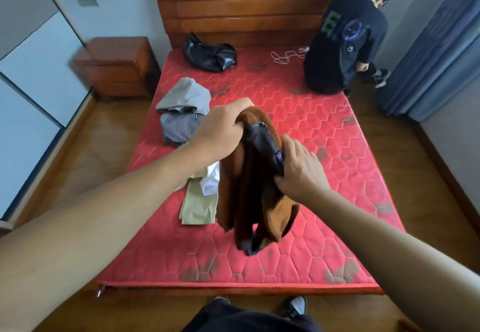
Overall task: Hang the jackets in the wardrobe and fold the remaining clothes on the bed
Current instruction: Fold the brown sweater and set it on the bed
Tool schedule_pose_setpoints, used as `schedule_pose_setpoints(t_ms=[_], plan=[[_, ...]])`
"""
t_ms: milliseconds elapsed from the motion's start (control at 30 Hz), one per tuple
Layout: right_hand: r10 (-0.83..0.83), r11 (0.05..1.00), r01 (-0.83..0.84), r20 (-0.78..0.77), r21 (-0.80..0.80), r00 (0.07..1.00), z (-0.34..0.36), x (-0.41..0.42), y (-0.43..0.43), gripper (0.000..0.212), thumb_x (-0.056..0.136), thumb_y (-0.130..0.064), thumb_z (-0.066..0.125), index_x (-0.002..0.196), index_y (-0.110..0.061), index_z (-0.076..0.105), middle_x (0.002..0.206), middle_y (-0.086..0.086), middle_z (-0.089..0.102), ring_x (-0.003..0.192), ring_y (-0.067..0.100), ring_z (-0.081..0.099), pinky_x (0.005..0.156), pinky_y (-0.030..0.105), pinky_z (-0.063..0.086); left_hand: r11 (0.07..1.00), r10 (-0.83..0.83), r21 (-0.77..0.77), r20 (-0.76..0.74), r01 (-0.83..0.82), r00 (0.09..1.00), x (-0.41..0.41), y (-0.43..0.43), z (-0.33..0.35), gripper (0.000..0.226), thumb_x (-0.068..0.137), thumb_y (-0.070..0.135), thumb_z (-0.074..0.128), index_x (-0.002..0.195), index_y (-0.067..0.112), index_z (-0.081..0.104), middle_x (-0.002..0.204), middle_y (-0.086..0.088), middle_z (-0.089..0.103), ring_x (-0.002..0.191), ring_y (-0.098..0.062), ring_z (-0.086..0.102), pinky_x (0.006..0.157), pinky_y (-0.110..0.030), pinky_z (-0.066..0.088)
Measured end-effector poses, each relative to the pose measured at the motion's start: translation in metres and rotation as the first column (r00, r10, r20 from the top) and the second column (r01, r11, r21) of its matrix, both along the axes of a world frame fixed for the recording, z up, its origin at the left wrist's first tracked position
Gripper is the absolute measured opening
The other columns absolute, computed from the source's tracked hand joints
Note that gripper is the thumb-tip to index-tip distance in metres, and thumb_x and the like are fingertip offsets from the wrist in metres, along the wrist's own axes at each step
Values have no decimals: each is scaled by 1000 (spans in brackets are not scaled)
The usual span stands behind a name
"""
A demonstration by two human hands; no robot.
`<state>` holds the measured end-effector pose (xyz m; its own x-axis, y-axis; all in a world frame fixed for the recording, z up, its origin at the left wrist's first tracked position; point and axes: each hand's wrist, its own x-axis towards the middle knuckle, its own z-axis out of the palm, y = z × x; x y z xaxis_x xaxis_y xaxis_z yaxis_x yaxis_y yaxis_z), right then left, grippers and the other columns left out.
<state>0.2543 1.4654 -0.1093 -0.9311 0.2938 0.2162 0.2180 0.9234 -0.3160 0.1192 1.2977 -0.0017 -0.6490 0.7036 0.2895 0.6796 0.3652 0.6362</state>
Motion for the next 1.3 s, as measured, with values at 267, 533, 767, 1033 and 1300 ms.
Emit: schedule_pose_setpoints(t_ms=[267,533,767,1033,1300], plan=[[-561,590,531,164,-608,811,-27,25,34,33,72,-5,43,96,-14,64,92,8,69,93,35,64,79,40,52,997,61,30,117,-65,991,3,-20,3,26,85,2,44,97,13,65,85,-5,68,85,-14,60,82,-26,45],[-637,661,367,-231,-654,735,76,25,55,25,70,-7,44,83,-9,64,76,1,66,76,17,57,70,36,46,991,131,-4,84,-131,988,9,-63,5,17,97,19,56,105,22,71,91,13,73,86,7,59,74,1,37],[-346,915,207,-412,-346,843,150,37,67,21,67,-20,47,82,-22,62,65,-11,60,67,10,52,60,18,40,980,185,58,96,-191,978,19,-66,28,35,96,59,44,87,31,64,79,14,57,63,12,49,61,0,34],[-87,960,163,309,-228,947,59,43,155,71,62,-83,69,105,-30,48,87,-1,62,81,25,59,70,35,42,957,160,-259,103,-129,982,-22,-12,-82,25,97,19,57,118,26,69,110,-3,73,101,-15,64,88,-25,46],[186,965,29,758,-260,625,-64,51,201,35,79,-7,62,108,-18,46,95,4,57,96,32,61,66,32,34,810,90,-569,354,139,931,-20,21,-202,29,97,5,53,115,20,69,116,-1,71,107,-16,61,86,-14,39]])
